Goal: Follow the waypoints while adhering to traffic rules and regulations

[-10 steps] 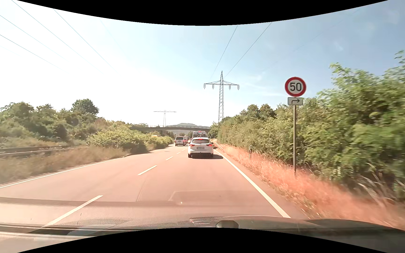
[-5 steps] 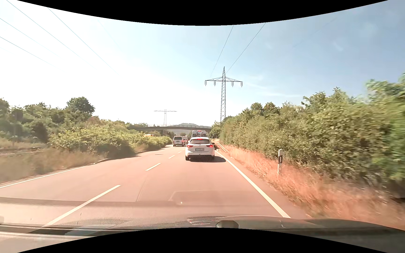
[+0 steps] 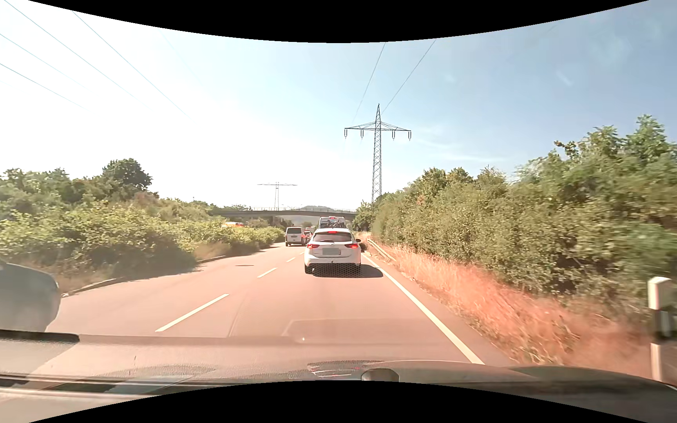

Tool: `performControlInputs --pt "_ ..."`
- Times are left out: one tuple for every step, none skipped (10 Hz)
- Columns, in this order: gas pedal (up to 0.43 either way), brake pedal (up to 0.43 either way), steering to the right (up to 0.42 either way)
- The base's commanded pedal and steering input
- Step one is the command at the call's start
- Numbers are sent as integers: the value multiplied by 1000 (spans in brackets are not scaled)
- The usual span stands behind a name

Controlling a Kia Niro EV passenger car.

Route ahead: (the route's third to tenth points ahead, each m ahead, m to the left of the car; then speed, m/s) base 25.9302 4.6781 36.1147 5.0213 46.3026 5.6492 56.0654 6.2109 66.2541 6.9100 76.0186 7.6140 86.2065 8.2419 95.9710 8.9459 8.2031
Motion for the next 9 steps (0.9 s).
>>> performControlInputs --pt "0 238 -6" --pt "0 238 -6" --pt "0 238 -6" --pt "0 244 -7" --pt "0 238 -7" --pt "0 244 -8" --pt "0 244 -8" --pt "0 244 -8" --pt "0 244 -9"
